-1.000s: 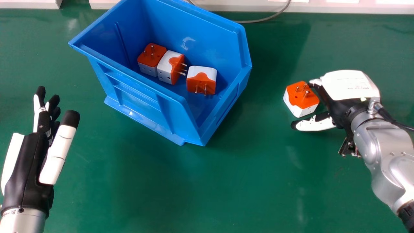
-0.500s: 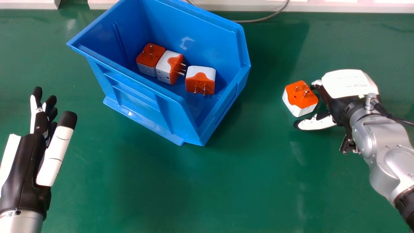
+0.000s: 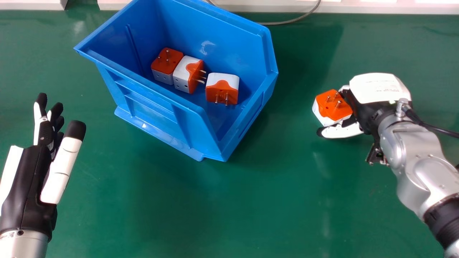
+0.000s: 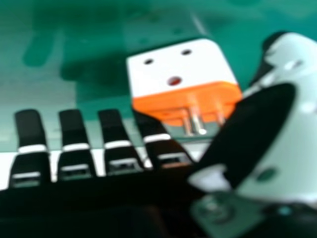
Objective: Pick all objects and put in blue box
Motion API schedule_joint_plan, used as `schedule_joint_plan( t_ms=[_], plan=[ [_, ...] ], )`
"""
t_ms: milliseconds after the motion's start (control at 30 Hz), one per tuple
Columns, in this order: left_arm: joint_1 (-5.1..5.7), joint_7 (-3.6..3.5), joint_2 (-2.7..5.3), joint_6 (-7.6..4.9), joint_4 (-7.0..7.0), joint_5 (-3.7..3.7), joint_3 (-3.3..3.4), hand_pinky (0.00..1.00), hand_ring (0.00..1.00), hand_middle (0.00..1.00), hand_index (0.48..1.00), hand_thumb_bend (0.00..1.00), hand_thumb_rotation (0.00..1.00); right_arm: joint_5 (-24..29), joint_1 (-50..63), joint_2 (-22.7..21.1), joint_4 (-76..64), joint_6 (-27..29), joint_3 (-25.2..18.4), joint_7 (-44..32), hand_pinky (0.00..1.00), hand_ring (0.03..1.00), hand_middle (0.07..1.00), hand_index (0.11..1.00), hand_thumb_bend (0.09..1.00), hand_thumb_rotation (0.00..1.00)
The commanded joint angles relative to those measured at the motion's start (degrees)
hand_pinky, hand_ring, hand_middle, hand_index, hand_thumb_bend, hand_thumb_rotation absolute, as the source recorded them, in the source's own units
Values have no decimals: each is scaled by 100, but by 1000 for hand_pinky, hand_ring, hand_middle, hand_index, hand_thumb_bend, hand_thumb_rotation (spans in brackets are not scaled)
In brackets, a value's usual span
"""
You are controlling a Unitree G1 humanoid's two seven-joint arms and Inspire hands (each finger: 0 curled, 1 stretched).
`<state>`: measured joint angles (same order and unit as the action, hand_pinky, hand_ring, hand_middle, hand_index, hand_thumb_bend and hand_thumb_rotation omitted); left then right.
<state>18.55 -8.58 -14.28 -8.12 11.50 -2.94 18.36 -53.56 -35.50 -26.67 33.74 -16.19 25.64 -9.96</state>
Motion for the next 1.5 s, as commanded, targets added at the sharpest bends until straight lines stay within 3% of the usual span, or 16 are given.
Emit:
schedule_joint_plan(
  t_ms=[0, 367, 400, 433, 567, 633, 667, 767, 867, 1033, 1467],
  plan=[
    [-2, 16, -38, -27, 64, -4, 24, 997, 1000, 1000, 1000, 825, 940, 44, -301, 72, 44, -159, 0, -45, 721, 822, 859, 826, 481, 716],
    [44, 16, -13, 35, 177, -27, 29, 999, 1000, 1000, 1000, 825, 941, 152, -703, 448, 548, -461, 126, 112, 678, 777, 812, 771, 450, 696],
    [56, 12, -12, 34, 186, -34, 33, 999, 1000, 1000, 1000, 825, 941, 207, -656, 445, 518, -411, 77, 243, 601, 717, 764, 723, 458, 509],
    [64, 6, -15, 32, 185, -44, 39, 998, 1000, 1000, 1000, 824, 942, 278, -598, 445, 494, -377, 15, 415, 323, 419, 612, 662, 505, 224],
    [76, -11, -27, 33, 185, -77, 56, 998, 1000, 1000, 1000, 824, 942, 409, -479, 421, 476, -322, -47, 823, 221, 308, 560, 643, 522, 143],
    [88, -21, -32, 34, 201, -95, 63, 998, 1000, 1000, 1000, 823, 942, 438, -446, 427, 469, -312, -36, 948, 239, 337, 559, 633, 515, 114],
    [91, -28, -37, 30, 199, -108, 67, 999, 1000, 1000, 1000, 827, 942, 461, -445, 439, 472, -319, -37, 976, 280, 389, 540, 578, 505, 58],
    [103, -40, -44, 20, 212, -132, 76, 999, 1000, 1000, 1000, 830, 943, 576, -442, 465, 458, -299, -79, 1048, 297, 406, 528, 552, 501, 37],
    [121, -31, -43, 21, 266, -117, 70, 999, 1000, 1000, 1000, 831, 943, 706, -415, 493, 365, -261, -135, 1155, 302, 412, 525, 546, 500, 29],
    [115, -27, -48, -42, 203, -93, 70, 1000, 1000, 1000, 1000, 819, 941, 879, -373, 519, 254, -182, -212, 1297, 311, 430, 525, 544, 492, 6],
    [80, -31, -58, 11, 155, -99, 65, 1000, 1000, 1000, 1000, 808, 935, 956, -253, 440, 13, -202, -254, 1341, 318, 440, 528, 537, 491, 0]
  ],
)
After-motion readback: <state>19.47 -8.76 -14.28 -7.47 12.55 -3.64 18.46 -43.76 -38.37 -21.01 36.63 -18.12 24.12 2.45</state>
